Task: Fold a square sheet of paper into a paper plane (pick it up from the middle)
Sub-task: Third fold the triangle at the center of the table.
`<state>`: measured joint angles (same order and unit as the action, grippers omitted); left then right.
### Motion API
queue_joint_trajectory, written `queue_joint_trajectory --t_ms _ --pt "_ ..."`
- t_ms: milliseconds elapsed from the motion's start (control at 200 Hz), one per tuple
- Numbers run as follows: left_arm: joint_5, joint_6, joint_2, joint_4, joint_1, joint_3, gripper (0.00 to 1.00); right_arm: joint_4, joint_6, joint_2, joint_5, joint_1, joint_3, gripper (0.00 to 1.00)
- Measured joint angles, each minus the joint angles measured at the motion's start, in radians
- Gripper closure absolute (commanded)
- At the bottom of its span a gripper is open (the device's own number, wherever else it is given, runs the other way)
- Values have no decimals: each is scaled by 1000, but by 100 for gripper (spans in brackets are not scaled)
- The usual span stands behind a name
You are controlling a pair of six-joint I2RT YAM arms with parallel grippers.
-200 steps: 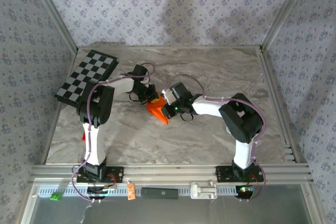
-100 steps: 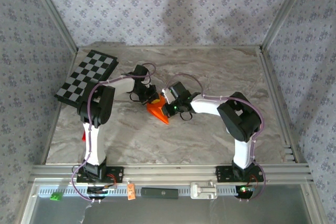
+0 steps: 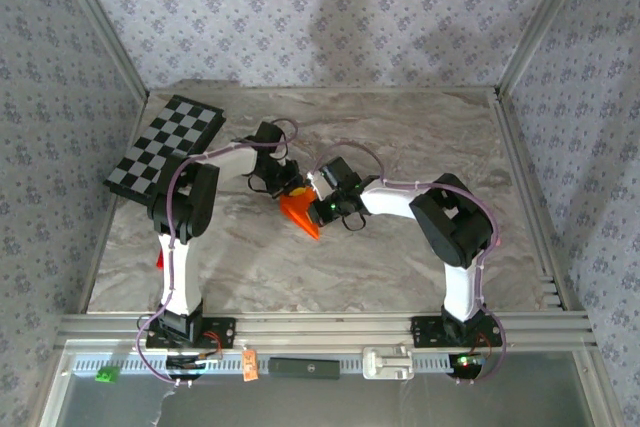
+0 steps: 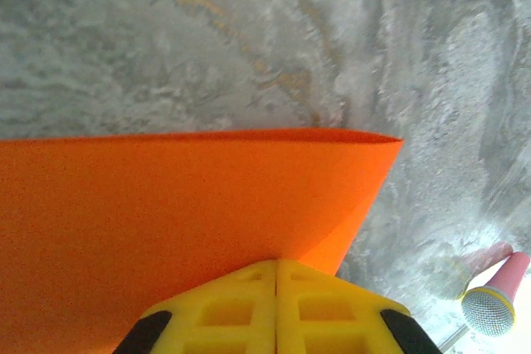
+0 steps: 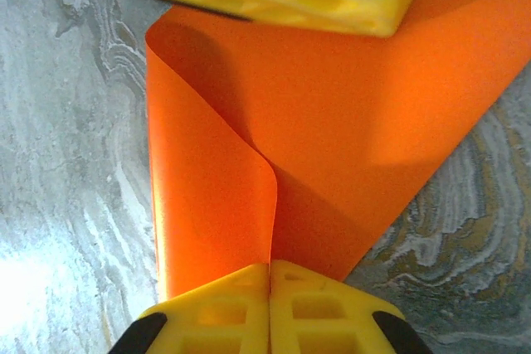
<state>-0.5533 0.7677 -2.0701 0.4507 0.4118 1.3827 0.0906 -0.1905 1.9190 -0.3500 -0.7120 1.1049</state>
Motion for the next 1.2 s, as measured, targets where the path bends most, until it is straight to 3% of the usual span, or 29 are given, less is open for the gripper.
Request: queue_joint_trajectory --t_ms 490,1199 --pt "26 19 79 -17 -63 -61 91 3 7 0 -32 -2 7 92" --pt "39 18 84 -24 -65 -103 98 27 26 23 -58 -13 45 93"
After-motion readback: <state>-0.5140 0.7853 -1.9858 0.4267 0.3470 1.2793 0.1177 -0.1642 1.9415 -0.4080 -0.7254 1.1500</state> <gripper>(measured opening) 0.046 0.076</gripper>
